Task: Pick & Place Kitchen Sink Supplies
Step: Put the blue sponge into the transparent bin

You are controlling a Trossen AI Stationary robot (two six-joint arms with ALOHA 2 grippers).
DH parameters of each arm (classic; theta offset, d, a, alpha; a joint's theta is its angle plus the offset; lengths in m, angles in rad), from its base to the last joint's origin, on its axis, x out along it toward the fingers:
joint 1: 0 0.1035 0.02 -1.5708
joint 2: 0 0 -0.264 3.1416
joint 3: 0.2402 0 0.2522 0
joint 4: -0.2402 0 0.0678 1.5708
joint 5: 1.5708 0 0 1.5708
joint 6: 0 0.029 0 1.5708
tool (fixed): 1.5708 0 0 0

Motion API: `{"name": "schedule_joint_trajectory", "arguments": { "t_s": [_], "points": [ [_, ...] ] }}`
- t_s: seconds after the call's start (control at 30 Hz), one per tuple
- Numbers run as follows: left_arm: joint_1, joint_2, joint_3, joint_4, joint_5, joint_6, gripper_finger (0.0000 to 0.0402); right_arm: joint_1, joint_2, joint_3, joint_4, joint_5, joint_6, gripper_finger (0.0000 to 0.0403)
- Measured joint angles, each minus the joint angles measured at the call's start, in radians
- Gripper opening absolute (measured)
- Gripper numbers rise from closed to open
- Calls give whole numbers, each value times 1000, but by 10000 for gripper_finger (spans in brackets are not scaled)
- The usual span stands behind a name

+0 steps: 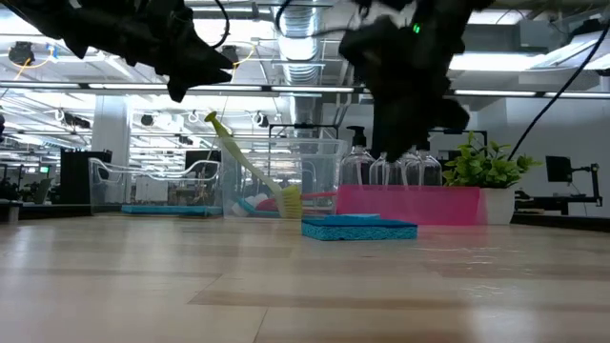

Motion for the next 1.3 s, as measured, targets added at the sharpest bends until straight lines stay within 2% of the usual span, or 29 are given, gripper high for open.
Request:
{"name": "schedule_joint_trajectory", "arguments": {
  "t_s": [0.17, 0.33, 0.6, 0.87, 0.97, 1.07, 1.13, 1.3],
  "points": [
    [1, 5, 0, 15, -1, -15, 136, -32, 103, 0, 1, -89, 0, 113],
    [0, 5, 0, 18, 4, -42, 136, -58, 187, -1, 4, -113, 0, 113],
    [0, 5, 0, 18, 4, -45, 136, -87, 217, -2, 13, -119, -17, 113],
    [0, 5, 0, 18, 4, -44, 136, -87, 213, -113, 175, -119, 1, 109],
    [0, 5, 0, 19, 4, -44, 136, -78, 211, -175, 258, -133, 51, 86],
    [0, 5, 0, 20, 4, -43, 136, -66, 212, -216, 315, -173, 85, 37],
    [0, 5, 0, 21, 4, -42, 136, -54, 213, -222, 316, -157, 100, 12],
    [0, 5, 0, 22, 4, -42, 136, -40, 176, -218, 303, -157, 128, 6]
  ]
}}
